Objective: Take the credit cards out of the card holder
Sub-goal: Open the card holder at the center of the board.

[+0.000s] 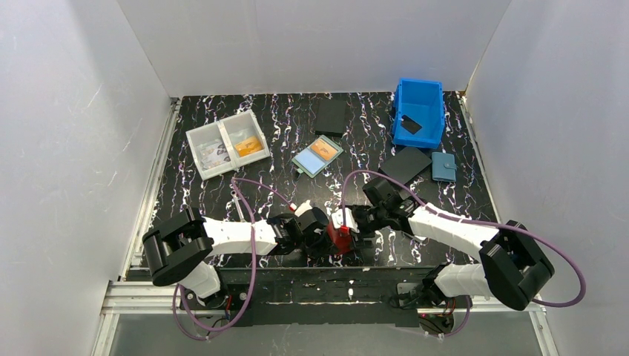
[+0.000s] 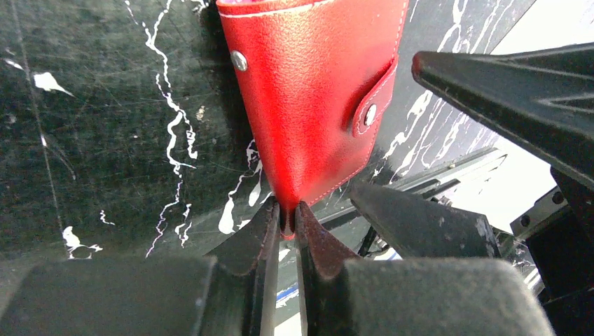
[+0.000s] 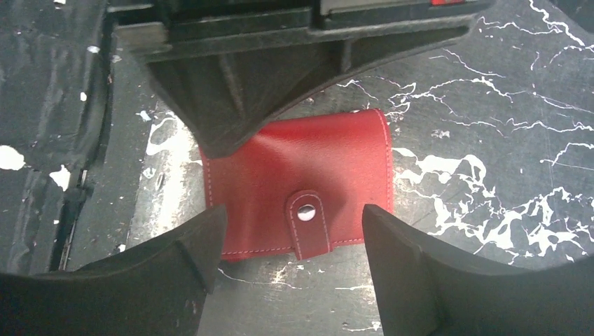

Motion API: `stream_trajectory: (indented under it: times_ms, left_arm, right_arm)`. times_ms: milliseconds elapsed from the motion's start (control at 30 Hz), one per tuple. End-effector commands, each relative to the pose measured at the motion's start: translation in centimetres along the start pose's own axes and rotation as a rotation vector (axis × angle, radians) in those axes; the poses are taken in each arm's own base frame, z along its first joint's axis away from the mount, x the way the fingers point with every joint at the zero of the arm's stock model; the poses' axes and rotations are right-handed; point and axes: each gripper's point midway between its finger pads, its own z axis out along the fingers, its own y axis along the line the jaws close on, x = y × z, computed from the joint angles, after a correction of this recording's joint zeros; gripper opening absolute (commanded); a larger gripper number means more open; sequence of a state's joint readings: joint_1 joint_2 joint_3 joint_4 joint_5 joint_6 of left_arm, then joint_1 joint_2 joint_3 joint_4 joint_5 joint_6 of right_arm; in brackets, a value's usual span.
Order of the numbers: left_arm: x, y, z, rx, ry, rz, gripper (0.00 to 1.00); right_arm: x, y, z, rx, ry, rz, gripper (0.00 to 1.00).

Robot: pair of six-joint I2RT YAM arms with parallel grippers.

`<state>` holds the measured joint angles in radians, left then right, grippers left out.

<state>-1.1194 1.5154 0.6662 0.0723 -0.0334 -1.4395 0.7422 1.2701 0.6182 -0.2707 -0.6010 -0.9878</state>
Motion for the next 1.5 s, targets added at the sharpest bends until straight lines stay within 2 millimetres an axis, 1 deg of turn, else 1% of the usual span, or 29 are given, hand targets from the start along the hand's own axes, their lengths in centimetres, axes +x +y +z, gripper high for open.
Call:
stream_trajectory:
  times_ms: [0, 167, 367, 533, 733, 833, 967, 1067, 1233, 1333, 1467]
  left_arm:
    - [0.1, -1.0, 0.0, 0.013, -0.014, 0.024, 0.00]
    - [0.4, -0.6, 0.2, 0.004, -0.007, 0.028, 0.00]
    - [0.6, -0.8, 0.0, 0.016, -0.004, 0.035, 0.00]
    - [0.7, -1.0, -0.3, 0.029, -0.004, 0.036, 0.00]
    - [0.8, -0.9, -0.3, 0.047, 0.000, 0.033, 0.00]
    - [0.9, -0.4, 0.0, 0.044, -0.001, 0.020, 0.00]
    - [0.8, 0.7, 0.3, 0.028, -0.008, 0.002, 0.00]
    - [0.6, 1.5, 0.3, 0.017, -0.028, -0.009, 0.00]
    - [-0.1, 2.9, 0.0, 0.000, -0.063, -0.012, 0.00]
    - [-0.5, 3.2, 0.0, -0.003, -0.070, 0.003, 0.00]
    - [-1.3, 3.7, 0.2, -0.015, -0.065, 0.026, 0.00]
  right_arm:
    - [0.1, -0.7, 0.6, 0.034, 0.001, -0.002, 0.77]
    - [0.8, -0.4, 1.2, 0.009, 0.025, 0.011, 0.70]
    - [1.1, -0.6, 1.3, 0.006, 0.044, 0.026, 0.58]
    - [1.4, -0.7, 1.3, 0.009, 0.058, 0.029, 0.45]
    - [1.7, -0.9, 1.2, 0.019, 0.077, 0.026, 0.27]
    - [1.3, -0.9, 1.0, 0.020, 0.067, 0.024, 0.17]
    - [0.8, -0.2, 0.7, -0.016, 0.053, 0.010, 0.08]
    - [0.5, 0.0, 0.1, -0.032, 0.037, 0.005, 0.05]
    - [0.5, -0.4, -1.4, -0.014, 0.016, 0.016, 0.03]
    - [1.1, -0.7, -2.3, -0.001, 0.022, 0.030, 0.03]
    - [2.3, -1.3, -3.4, 0.033, 0.046, 0.067, 0.03]
